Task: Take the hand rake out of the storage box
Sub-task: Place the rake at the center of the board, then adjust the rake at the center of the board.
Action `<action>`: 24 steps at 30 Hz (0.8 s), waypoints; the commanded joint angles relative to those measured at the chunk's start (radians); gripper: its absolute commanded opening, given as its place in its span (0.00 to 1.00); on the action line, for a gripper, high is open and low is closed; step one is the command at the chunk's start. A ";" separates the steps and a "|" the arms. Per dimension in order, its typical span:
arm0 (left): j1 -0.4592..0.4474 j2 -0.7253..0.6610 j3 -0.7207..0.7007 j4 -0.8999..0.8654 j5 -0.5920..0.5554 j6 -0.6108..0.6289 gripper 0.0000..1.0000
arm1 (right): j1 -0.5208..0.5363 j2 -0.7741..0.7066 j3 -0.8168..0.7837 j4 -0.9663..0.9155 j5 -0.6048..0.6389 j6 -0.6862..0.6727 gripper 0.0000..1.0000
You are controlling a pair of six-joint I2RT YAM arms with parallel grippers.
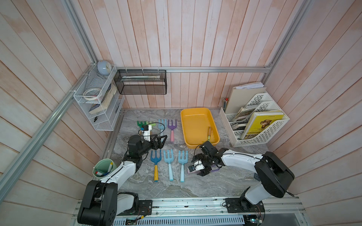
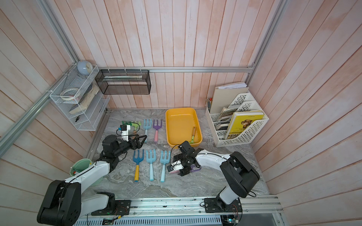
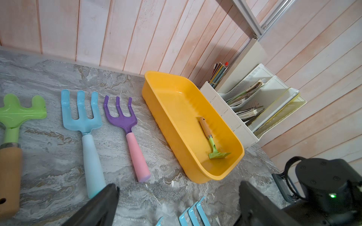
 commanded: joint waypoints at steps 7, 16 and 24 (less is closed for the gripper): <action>-0.071 -0.063 -0.020 0.016 -0.067 0.104 1.00 | 0.014 -0.184 -0.011 0.321 0.469 0.741 0.98; -0.230 -0.202 0.003 -0.174 -0.336 0.136 1.00 | -0.092 -0.269 -0.076 0.538 0.691 1.300 0.98; -0.578 -0.257 0.037 -0.423 -0.718 0.175 1.00 | -0.227 -0.345 -0.132 0.455 0.574 1.490 0.98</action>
